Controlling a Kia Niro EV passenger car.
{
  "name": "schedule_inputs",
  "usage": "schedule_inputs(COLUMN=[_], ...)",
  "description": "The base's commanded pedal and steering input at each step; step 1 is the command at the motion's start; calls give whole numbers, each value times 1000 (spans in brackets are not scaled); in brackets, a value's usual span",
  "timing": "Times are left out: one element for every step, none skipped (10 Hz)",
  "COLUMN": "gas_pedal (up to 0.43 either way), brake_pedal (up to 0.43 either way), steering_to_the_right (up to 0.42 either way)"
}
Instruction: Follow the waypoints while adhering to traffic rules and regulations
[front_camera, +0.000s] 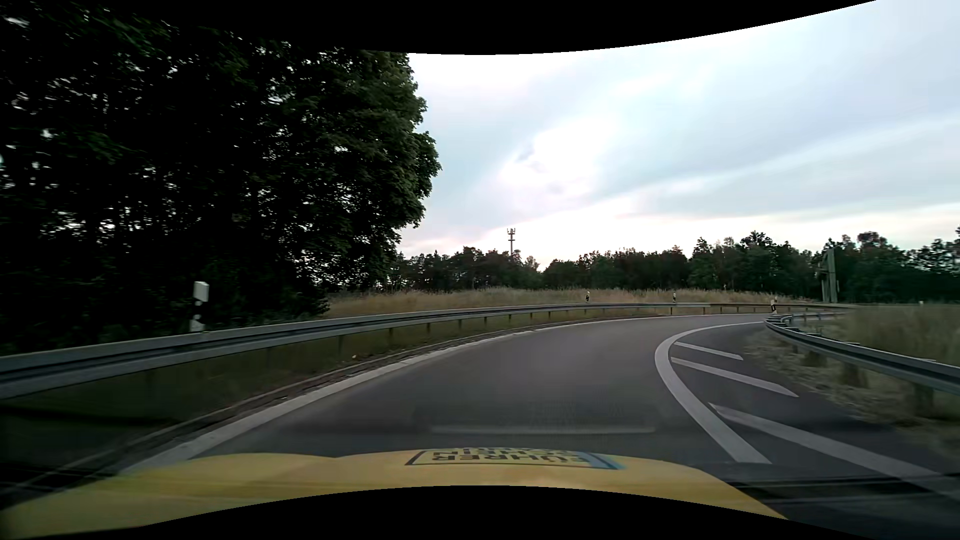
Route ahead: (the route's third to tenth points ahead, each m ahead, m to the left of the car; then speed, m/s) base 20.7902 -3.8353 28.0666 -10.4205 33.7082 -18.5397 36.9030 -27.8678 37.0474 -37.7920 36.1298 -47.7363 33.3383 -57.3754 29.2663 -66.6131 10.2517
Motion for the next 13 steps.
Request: schedule_inputs(gas_pedal=[79,79,79,79,79,79,79,87,87,87,87,98,98], brake_pedal=[0,0,0,0,0,0,0,0,0,0,0,0,0], steering_to_the_right=[127,129,130,130,129,130,130,131,133,134,134,136,138])
